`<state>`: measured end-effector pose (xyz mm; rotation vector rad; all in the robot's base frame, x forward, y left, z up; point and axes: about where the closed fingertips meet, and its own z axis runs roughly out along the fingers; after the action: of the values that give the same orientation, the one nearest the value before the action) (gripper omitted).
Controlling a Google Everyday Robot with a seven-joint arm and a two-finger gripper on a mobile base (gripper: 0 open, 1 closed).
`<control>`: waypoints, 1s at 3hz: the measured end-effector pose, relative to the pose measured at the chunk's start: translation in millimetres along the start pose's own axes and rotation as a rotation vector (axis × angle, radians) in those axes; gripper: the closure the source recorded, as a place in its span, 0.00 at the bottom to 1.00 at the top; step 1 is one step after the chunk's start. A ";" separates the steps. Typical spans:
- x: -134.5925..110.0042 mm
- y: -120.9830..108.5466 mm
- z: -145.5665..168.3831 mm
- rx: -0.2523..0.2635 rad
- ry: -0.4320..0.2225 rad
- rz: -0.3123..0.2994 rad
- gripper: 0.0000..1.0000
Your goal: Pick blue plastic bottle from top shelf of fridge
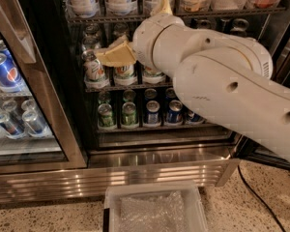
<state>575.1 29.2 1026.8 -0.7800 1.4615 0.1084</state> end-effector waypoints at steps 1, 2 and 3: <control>-8.4 4.1 2.6 0.007 -0.037 0.040 0.00; -4.9 -8.7 -8.8 0.066 -0.055 0.067 0.19; -1.7 -11.8 -13.0 0.108 -0.052 0.076 0.39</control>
Offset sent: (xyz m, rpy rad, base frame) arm 0.0113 0.0289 0.0038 0.1518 -0.0478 -0.1468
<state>570.0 14.1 1034.2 -0.6299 1.4359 0.1064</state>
